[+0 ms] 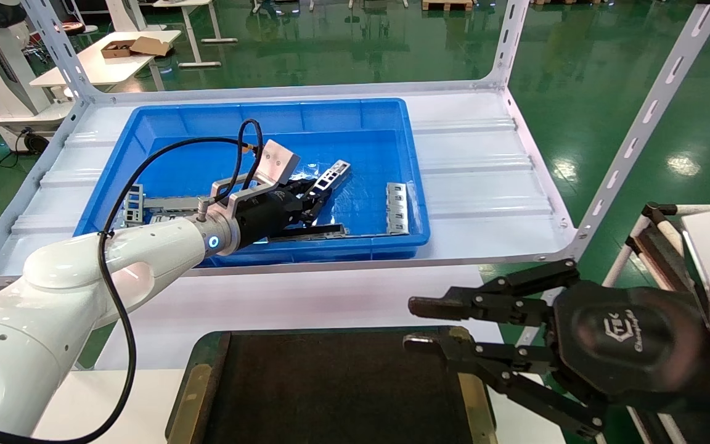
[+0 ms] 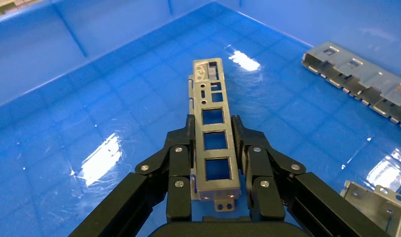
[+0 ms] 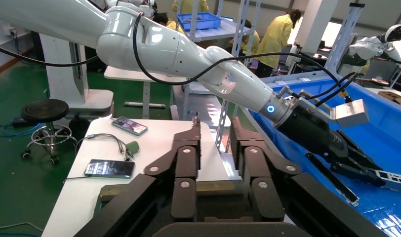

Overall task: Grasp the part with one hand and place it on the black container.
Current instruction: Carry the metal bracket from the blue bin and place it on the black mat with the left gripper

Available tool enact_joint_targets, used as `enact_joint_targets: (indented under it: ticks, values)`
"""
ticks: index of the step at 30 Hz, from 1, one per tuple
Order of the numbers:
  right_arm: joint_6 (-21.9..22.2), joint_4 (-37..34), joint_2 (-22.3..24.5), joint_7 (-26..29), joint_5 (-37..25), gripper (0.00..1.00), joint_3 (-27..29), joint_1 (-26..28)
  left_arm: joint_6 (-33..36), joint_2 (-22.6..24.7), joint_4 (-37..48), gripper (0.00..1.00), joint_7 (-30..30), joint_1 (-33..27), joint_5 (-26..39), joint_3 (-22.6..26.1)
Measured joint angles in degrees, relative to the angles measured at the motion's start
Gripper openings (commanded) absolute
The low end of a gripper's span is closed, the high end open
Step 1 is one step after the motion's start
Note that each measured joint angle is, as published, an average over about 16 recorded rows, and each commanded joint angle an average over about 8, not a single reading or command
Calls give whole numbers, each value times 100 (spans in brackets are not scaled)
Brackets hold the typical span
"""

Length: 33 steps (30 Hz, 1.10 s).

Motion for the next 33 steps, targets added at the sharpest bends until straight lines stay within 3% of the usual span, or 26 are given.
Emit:
enact_joint_targets:
  ticks: [8, 14, 24, 33]
  values:
    - [0, 0, 0, 0, 0, 0, 0, 0, 88, -45, -67, 0, 142, -40, -330, 49]
    - [0, 0, 0, 0, 1, 0, -1, 0, 545, -176, -98, 0, 391, -93, -660, -57]
    - [1, 0, 1, -1, 1, 0, -1, 0, 2200, -708, -388, 0, 679, -33, -1188, -308]
    - [1, 0, 1, -1, 1, 0, -2, 1, 3668, -1477, -1396, 0, 412, 403, -1425, -340]
